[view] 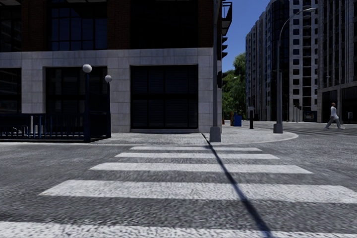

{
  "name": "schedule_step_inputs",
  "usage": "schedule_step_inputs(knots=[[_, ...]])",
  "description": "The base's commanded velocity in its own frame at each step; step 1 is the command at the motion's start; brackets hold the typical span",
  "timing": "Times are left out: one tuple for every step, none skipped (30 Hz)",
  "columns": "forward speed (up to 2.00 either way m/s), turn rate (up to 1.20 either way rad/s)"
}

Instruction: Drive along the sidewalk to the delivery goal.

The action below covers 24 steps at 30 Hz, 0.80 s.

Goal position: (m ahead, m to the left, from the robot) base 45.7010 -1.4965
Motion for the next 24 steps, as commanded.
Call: schedule_step_inputs(knots=[[2.00,0.00],[2.00,0.06],[2.00,0.12],[2.00,0.12],[2.00,0.13],[2.00,0.13],[2.00,0.13],[2.00,0.13],[2.00,0.13],[2.00,0.13],[2.00,0.13],[2.00,0.07],[2.00,0.00],[2.00,0.00],[2.00,0.00],[2.00,0.00],[2.00,0.00],[2.00,0.00],[2.00,0.00],[2.00,0.00],[2.00,0.00],[2.00,0.00],[2.00,0.00],[2.00,0.00]])
